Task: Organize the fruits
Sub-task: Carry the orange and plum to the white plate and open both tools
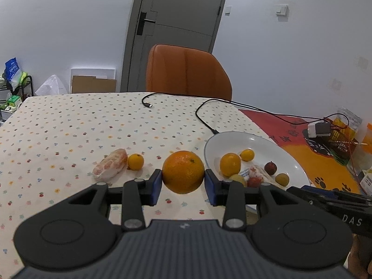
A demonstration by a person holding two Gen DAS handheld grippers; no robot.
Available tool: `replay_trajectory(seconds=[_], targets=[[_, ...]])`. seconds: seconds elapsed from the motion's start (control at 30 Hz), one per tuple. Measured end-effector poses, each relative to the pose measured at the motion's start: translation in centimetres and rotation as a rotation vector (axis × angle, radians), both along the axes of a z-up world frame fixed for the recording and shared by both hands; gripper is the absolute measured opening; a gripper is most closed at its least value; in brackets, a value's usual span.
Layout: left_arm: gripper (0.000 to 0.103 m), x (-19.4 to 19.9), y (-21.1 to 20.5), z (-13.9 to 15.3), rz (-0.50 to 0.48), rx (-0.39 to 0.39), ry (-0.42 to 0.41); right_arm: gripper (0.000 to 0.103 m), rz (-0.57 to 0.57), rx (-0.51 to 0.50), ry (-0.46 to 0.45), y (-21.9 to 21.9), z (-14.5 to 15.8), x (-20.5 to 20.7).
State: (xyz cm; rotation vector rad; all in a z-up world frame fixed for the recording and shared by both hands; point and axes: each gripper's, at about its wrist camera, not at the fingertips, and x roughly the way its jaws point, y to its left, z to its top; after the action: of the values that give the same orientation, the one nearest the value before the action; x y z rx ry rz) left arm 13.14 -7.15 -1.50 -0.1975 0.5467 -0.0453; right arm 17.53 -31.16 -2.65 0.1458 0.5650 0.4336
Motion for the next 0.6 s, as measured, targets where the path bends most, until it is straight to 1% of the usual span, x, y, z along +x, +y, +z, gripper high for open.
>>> replay_trajectory(seconds=[0.13, 0.57, 0.6], targets=[[0.038, 0.4, -1.0, -0.1, -0.030, 0.002, 0.002, 0.047, -0.027, 0.007, 0.013, -0.9, -0.2, 0.1], [0.038, 1.5, -5.4, 0.5, -0.133, -0.004, -0.010, 0.048, -0.072, 0.019, 0.010, -3.0, -0.1, -0.3], [0.041, 1.5, -5.5, 0.6, -0.139, -0.001, -0.019, 0.048, -0.072, 0.020, 0.010, -3.1, -0.2, -0.3]])
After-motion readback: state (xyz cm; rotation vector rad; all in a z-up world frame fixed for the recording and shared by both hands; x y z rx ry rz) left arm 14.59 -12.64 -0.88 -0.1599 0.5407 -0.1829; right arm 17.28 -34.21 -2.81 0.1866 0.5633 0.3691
